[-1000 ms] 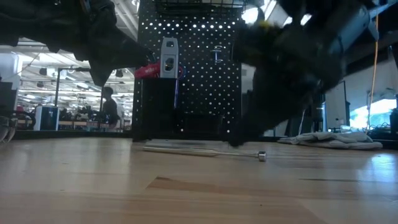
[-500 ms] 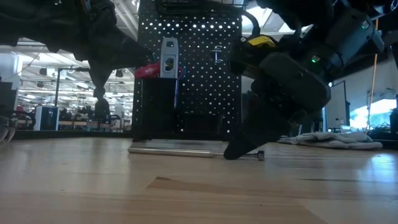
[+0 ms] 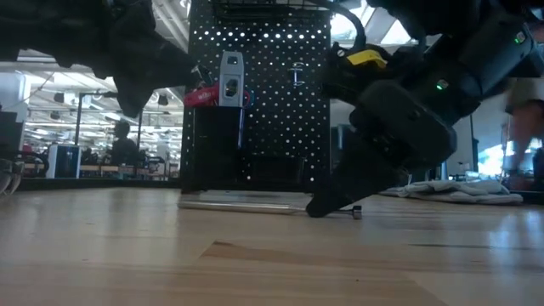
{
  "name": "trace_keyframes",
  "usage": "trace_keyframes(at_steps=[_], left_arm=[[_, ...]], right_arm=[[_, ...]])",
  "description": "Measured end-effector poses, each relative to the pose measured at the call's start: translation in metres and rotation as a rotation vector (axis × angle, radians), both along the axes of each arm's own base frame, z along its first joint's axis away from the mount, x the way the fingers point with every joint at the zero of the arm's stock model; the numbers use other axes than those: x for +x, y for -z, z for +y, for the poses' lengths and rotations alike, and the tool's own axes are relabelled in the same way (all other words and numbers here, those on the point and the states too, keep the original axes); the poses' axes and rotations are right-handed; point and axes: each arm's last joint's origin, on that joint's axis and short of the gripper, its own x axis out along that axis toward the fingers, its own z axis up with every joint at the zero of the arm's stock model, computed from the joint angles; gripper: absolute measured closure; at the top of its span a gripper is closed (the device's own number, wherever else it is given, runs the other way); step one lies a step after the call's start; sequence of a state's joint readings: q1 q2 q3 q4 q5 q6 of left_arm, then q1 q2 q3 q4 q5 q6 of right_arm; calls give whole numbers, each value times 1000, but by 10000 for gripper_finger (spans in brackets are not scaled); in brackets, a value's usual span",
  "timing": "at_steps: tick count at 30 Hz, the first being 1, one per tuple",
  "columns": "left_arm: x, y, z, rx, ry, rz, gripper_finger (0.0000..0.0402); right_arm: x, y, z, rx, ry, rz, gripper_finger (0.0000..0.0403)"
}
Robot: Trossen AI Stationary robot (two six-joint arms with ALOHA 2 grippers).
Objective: Hang tools onto peg board
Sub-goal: Put the stainless antenna into the left bin on the pegboard
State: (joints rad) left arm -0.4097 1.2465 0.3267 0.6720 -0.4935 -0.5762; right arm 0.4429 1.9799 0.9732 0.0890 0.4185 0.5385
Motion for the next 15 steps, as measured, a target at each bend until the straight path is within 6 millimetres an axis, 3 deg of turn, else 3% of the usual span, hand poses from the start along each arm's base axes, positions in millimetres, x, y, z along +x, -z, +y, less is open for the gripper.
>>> trace_keyframes(at_steps=[15], left_arm=[[-15,5,-29,-31,135,46,315]], right_arm=[[-11,-36,0,-8,-1,-32,402]])
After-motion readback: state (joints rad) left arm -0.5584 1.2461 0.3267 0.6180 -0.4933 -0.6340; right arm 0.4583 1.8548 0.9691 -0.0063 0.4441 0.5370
